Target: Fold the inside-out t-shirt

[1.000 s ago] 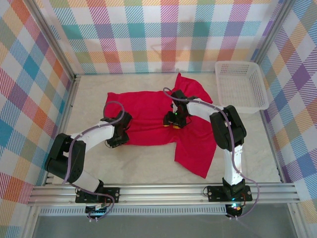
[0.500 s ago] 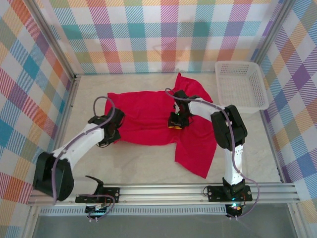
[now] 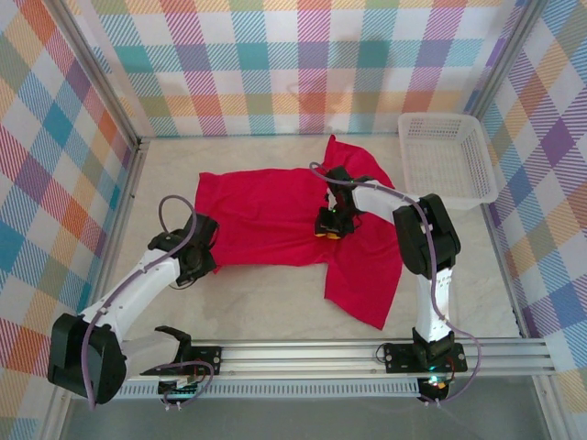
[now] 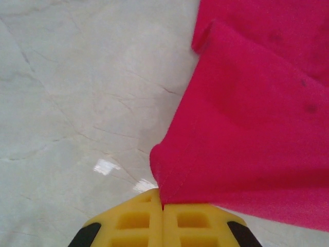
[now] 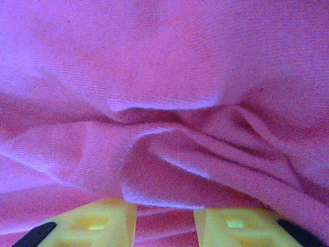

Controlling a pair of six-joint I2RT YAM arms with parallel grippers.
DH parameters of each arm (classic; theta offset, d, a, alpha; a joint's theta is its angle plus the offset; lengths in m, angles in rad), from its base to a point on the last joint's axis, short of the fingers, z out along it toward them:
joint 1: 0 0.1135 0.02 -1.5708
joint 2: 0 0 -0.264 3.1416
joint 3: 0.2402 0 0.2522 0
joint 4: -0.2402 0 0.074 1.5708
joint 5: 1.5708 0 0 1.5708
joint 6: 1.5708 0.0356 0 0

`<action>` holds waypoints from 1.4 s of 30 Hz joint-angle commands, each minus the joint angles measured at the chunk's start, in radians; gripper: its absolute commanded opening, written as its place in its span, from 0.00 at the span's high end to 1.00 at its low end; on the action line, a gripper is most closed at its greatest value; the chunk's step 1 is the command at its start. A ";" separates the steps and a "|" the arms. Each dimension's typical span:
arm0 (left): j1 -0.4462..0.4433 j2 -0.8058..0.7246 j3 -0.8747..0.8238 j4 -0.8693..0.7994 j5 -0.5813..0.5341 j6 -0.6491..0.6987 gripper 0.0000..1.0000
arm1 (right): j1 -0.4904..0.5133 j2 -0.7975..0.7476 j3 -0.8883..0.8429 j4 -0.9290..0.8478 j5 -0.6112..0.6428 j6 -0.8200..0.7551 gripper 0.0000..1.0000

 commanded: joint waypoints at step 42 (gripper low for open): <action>-0.155 0.682 0.411 -0.117 -0.184 0.148 0.57 | -0.019 0.028 0.034 -0.070 0.013 -0.006 0.63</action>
